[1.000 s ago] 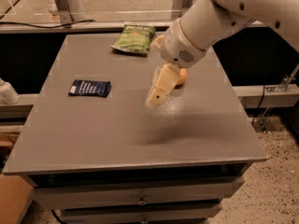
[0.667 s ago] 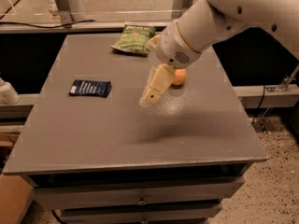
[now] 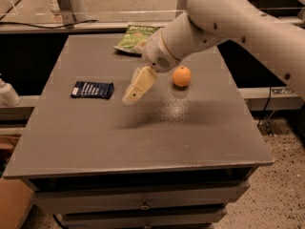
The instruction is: Move rxbar blueberry near green jalapeno chip bag
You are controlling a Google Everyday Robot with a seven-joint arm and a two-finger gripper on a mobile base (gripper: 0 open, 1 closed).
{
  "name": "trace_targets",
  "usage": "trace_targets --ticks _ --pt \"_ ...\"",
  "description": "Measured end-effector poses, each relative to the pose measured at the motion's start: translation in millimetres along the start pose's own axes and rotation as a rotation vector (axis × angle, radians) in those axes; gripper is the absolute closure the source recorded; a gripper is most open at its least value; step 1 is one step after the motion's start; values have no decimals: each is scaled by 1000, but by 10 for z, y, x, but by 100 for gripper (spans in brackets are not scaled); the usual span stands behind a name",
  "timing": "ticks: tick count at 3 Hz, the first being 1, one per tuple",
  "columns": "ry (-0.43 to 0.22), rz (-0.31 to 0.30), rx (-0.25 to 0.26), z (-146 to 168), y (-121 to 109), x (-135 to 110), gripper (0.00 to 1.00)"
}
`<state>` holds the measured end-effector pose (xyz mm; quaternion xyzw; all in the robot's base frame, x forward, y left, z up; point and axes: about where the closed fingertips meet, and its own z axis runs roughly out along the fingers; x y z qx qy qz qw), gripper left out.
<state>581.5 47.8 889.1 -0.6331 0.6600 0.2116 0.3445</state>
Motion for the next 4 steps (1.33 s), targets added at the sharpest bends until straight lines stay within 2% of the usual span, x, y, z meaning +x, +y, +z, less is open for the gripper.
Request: trace_targets --ticks 1,2,4 --pt "-21 66 14 270 -131 108 0" --pt "-51 116 23 553 -198 118 0" --pt "-108 135 23 1026 -290 -116 0"
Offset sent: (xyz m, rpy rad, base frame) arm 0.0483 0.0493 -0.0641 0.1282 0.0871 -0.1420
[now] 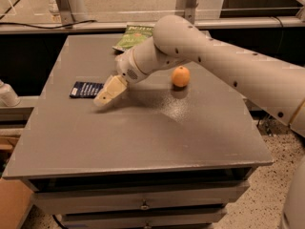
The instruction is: Move rxbar blueberry near green jalapeno chip bag
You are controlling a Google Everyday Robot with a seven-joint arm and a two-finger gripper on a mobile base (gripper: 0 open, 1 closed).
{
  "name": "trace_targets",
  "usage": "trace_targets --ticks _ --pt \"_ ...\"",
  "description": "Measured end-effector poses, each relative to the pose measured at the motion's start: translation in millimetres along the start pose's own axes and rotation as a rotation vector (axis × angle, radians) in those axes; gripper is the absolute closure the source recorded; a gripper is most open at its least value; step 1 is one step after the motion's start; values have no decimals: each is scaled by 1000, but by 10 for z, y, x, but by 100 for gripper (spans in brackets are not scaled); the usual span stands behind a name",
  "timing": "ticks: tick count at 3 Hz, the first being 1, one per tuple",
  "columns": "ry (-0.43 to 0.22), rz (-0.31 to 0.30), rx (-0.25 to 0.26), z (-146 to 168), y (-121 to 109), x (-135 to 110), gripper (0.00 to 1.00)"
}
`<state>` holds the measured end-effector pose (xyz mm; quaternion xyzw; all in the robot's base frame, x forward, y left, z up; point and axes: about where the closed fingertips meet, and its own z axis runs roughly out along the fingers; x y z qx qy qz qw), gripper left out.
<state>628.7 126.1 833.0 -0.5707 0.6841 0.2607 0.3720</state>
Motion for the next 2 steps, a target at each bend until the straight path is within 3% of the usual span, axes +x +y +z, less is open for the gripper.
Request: trace_targets --ticks 1,2 --pt "-13 8 -16 200 69 -44 0" --pt "-19 14 -21 318 141 -39 16"
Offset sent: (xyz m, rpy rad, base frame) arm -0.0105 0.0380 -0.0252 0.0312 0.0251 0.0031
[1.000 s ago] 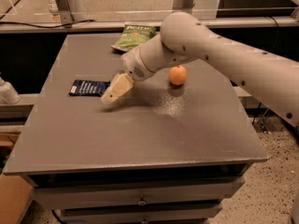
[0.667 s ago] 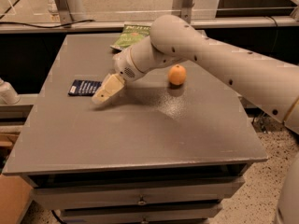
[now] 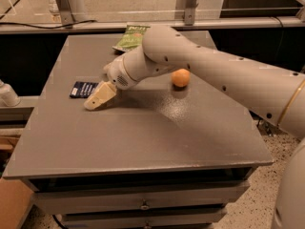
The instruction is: Move rxbar blueberry near green jalapeno chip bag
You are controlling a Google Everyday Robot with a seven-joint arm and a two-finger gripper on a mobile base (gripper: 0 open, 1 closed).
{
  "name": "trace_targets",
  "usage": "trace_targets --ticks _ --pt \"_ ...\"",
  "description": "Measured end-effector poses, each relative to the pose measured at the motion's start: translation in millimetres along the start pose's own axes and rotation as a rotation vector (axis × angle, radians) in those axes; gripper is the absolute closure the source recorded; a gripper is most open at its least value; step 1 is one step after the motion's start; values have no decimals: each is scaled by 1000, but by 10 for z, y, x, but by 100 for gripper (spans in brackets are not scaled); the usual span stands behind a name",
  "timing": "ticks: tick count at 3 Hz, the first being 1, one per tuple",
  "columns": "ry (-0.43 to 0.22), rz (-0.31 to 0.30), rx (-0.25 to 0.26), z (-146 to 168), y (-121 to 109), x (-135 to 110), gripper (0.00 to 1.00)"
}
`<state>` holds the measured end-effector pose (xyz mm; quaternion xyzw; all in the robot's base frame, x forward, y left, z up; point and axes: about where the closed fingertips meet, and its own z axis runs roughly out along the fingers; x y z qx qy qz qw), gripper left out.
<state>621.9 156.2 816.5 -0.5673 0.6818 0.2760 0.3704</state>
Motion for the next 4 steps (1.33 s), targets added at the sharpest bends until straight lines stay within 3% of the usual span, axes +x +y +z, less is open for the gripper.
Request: trace_targets --ticks 2,3,4 --pt "-17 2 35 -148 -17 22 64" --pt "-25 2 70 -449 -29 9 87" --pt "-34 -10 104 -786 -2 -64 100"
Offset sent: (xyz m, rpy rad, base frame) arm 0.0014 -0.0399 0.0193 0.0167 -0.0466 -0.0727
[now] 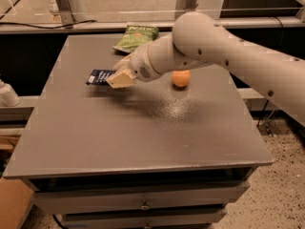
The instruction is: Move rxbar blueberry near green jalapeno chip bag
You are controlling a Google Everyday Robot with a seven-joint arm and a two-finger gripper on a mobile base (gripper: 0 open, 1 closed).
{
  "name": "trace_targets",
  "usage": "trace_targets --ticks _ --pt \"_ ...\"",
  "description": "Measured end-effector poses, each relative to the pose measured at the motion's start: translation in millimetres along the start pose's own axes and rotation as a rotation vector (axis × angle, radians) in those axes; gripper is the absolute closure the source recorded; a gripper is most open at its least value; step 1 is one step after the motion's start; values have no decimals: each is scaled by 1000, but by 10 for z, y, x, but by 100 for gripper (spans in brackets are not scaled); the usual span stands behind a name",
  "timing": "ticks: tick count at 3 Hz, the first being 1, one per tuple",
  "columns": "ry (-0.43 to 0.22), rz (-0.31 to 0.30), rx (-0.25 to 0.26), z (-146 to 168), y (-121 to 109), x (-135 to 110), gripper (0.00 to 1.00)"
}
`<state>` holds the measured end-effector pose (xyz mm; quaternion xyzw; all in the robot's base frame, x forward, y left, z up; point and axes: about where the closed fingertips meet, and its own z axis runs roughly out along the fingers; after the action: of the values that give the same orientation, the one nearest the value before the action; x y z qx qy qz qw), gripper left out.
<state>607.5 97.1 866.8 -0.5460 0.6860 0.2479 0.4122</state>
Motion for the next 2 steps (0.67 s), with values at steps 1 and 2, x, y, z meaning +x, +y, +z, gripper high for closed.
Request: trace_targets --ticks 1,2 --pt "15 -26 59 -413 -134 -80 100" --pt "15 -26 59 -412 -133 -81 100"
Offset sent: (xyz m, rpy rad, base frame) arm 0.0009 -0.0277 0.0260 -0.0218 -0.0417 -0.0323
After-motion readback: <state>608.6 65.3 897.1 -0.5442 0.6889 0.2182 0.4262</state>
